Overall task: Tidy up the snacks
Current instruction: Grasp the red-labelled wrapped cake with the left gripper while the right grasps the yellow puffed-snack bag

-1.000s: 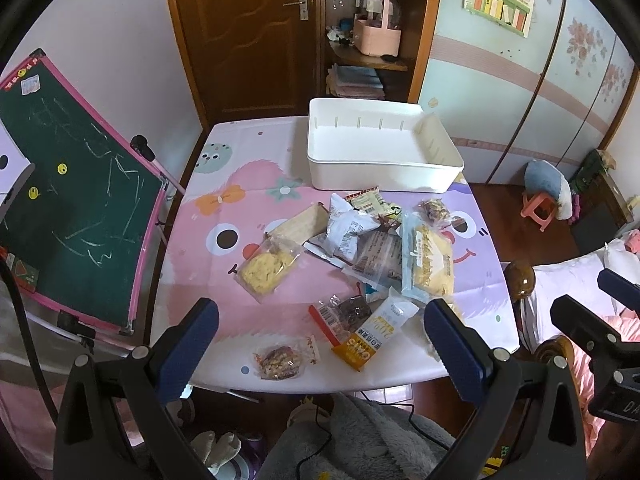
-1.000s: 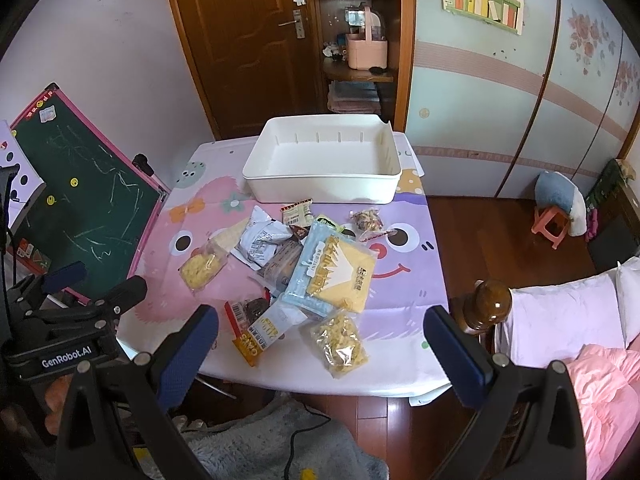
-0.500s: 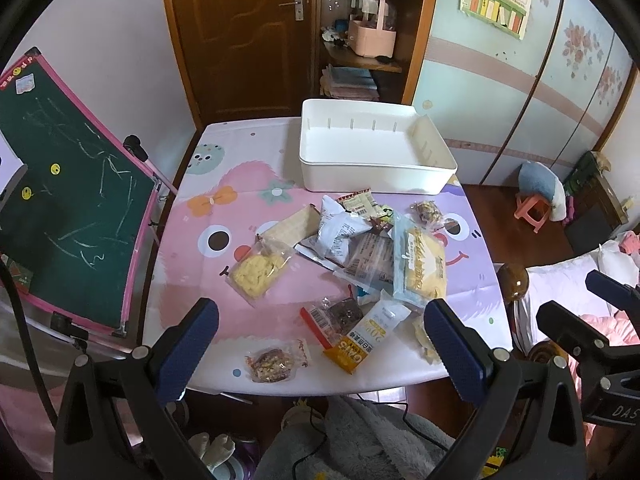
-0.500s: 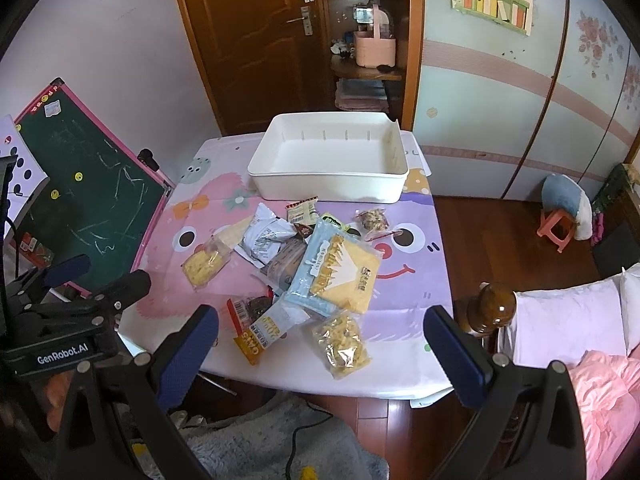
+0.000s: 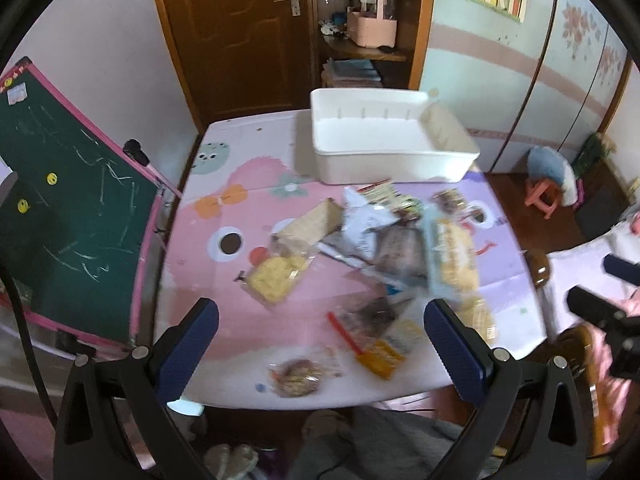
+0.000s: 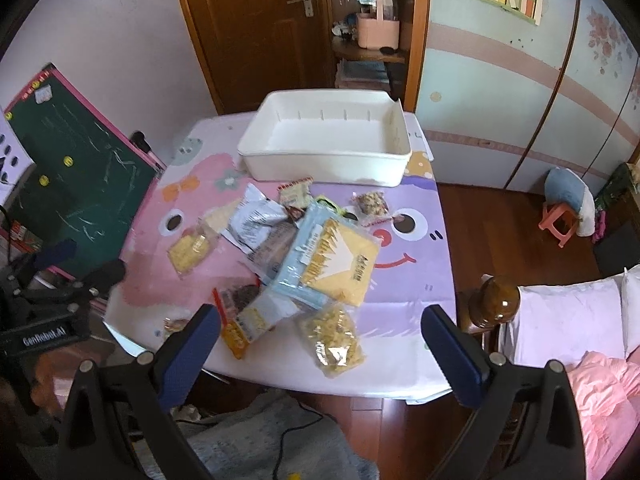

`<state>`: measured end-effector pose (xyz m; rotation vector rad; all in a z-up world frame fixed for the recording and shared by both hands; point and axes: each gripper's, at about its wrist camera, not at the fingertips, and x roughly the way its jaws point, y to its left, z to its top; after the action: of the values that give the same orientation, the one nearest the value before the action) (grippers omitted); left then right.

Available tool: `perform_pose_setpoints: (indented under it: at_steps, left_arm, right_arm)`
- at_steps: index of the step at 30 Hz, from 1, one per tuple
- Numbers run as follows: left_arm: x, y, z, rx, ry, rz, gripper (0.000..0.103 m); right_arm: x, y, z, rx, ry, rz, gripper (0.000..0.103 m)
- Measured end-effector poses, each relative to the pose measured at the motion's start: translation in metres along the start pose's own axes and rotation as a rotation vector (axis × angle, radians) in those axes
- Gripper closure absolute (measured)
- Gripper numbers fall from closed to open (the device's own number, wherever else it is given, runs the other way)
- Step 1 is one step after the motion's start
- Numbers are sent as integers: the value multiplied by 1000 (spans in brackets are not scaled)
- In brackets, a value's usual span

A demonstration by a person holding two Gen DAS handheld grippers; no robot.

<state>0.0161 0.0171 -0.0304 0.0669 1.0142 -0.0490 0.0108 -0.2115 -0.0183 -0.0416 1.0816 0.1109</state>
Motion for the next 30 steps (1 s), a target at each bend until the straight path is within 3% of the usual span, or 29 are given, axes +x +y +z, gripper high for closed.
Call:
perform_pose_setpoints:
  at_steps: [7,11,23,30]
  left_arm:
    - [46,41,-13,8,68,9,1]
    - [69,52,-25,74,94,-17,1]
    - [144,31,-94,341,289,-91,1]
    - [175,26,-110,352,353,-93,1]
  right_arm:
    - [49,-14,-15,5,115,3,10]
    - [68,-16,-20,-3,156,30,12]
    - [125,-18,-35,-79,239,44,12]
    - [162,-9,-46,-140,311,34,13]
